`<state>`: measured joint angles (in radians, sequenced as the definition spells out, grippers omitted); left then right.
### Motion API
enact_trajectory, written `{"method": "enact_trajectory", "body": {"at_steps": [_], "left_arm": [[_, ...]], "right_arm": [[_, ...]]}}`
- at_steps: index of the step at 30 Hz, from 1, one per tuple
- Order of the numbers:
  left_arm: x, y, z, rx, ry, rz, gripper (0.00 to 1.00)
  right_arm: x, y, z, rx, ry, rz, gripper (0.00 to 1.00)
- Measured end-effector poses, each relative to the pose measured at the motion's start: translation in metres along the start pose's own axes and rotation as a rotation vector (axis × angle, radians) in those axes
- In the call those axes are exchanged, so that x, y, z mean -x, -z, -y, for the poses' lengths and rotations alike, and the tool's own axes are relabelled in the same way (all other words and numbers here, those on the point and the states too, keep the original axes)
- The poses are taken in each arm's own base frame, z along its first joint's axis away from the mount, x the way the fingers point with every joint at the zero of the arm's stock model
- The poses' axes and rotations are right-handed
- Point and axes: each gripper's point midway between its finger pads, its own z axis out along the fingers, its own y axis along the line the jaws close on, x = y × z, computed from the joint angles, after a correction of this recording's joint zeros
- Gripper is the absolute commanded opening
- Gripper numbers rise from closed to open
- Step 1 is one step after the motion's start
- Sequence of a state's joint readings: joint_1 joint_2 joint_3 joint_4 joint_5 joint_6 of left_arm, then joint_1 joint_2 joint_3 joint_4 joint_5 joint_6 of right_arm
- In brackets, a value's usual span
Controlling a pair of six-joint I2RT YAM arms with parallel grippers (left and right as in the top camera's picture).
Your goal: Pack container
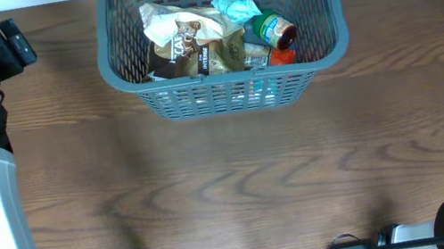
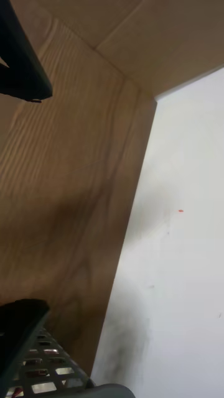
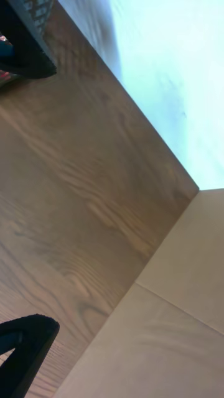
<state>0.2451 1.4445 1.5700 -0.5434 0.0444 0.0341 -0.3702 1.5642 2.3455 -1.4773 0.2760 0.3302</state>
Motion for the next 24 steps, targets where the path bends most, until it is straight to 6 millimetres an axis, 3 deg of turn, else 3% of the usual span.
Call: {"method": "enact_trajectory", "body": {"at_steps": [6,10,18,24], "left_arm": [[0.000,0.000,0.000,0.000,0.000,0.000,0.99],[0.000,0.000,0.000,0.000,0.000,0.000,0.99],[0.000,0.000,0.000,0.000,0.000,-0.001,0.99],[0.000,0.000,0.000,0.000,0.000,-0.001,0.99]], "right_arm": [[-0.001,0.005,0.001,0.002,-0.001,0.005,0.99],[-0.002,0.020,-0.001,0.031,-0.001,0.042,0.99],[0.021,0.088,-0.050,0.342,-0.037,0.384,0.99],[0.004,0.123,-0.051,0.517,-0.100,0.587,0.99]]}}
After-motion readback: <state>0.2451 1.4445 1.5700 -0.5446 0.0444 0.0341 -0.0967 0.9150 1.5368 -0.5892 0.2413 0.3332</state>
